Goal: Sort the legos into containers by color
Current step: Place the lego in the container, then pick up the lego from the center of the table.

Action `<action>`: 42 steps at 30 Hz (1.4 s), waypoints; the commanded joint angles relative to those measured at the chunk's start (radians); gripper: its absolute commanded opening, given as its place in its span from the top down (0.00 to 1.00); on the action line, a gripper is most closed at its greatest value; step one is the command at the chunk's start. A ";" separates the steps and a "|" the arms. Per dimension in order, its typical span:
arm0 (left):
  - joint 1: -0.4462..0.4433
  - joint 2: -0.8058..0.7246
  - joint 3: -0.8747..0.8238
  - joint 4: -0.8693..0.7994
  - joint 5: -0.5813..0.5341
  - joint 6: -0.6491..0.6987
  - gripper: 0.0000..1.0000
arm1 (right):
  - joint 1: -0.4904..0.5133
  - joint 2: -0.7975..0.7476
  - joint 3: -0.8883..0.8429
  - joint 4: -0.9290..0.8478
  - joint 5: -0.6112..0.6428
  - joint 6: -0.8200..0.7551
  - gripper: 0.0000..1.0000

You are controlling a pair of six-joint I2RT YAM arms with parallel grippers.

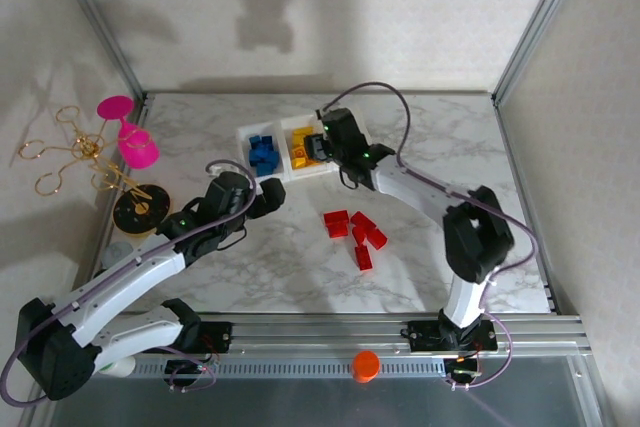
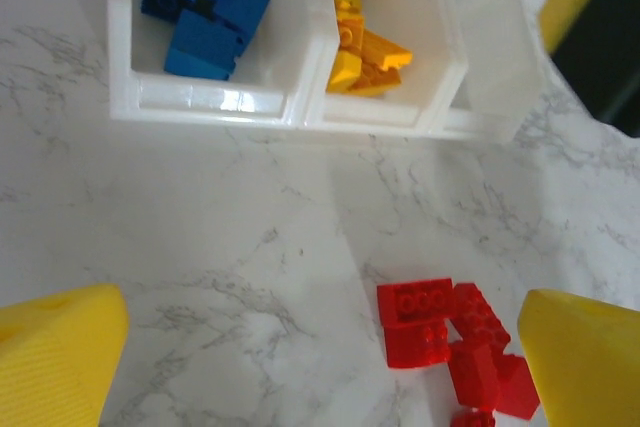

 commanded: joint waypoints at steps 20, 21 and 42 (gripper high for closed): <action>-0.191 -0.133 -0.214 0.062 -0.092 -0.184 0.00 | 0.191 -0.272 -0.474 -0.153 0.057 0.259 0.29; -0.192 -0.135 -0.224 0.066 -0.095 -0.191 0.00 | 0.200 -0.259 -0.474 -0.155 0.065 0.266 0.28; -0.193 -0.140 -0.233 0.020 -0.149 -0.217 0.00 | 0.272 -0.044 -0.418 -0.170 0.094 0.343 0.28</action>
